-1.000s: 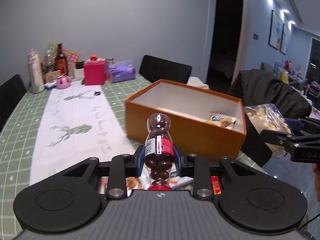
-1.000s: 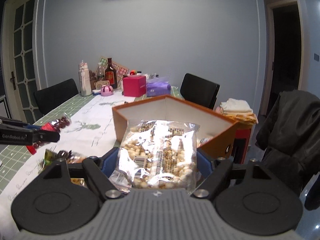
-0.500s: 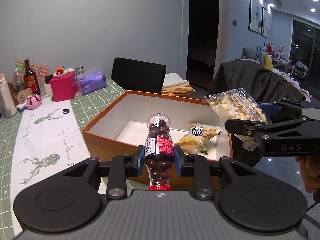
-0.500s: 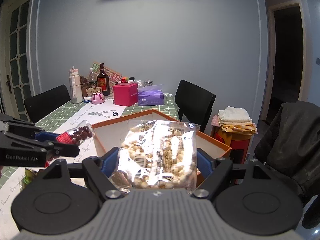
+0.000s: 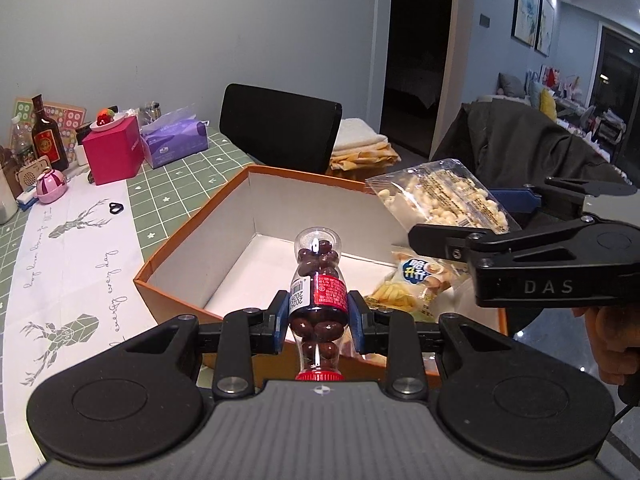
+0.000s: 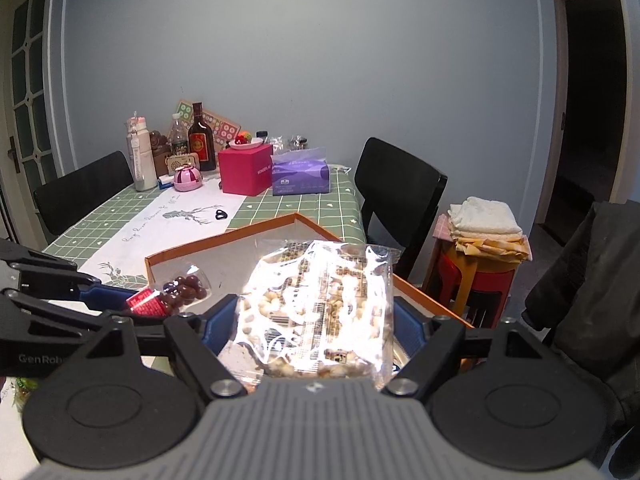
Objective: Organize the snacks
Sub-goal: 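Carry the chocolate bottle and peanut bag over the orange box, then lower both items into the orange box and open both tools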
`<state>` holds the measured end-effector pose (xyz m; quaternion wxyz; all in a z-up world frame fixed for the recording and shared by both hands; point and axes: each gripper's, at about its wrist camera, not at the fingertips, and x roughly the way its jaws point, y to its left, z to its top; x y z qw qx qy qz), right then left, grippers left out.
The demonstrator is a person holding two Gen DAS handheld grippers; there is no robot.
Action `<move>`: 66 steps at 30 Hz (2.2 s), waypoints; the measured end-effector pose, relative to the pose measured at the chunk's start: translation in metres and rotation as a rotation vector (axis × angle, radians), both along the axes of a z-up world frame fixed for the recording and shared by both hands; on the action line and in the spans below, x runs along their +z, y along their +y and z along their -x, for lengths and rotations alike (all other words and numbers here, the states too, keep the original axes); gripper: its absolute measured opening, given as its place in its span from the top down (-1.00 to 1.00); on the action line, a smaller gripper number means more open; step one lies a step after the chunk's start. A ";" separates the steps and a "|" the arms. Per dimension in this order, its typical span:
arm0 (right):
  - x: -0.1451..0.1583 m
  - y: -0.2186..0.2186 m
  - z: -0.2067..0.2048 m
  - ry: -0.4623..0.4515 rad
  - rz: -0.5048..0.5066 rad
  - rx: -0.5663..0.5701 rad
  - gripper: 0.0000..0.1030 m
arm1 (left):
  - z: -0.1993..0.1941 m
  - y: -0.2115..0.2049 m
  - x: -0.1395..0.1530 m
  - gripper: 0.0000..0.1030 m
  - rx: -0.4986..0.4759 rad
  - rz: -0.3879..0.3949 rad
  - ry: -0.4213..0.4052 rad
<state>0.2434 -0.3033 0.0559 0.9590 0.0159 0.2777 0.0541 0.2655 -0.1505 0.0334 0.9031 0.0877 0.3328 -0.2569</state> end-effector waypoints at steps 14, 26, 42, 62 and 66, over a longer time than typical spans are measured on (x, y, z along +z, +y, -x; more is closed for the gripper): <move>-0.042 -0.015 -0.088 0.222 -0.079 -0.033 -0.52 | -0.057 -0.025 -0.025 0.34 0.038 -0.060 0.115; -0.053 -0.014 -0.126 0.385 -0.050 -0.016 -0.52 | -0.083 -0.048 -0.047 0.34 0.046 -0.140 0.171; -0.068 0.010 -0.153 0.508 0.067 0.015 -0.53 | -0.087 -0.053 -0.073 0.33 0.058 -0.197 0.221; -0.068 0.014 -0.112 0.556 0.035 0.054 -0.64 | -0.038 -0.051 -0.074 0.09 0.028 -0.270 0.250; -0.066 0.019 -0.090 0.554 0.044 0.068 -0.64 | -0.017 -0.044 -0.073 0.09 0.023 -0.241 0.260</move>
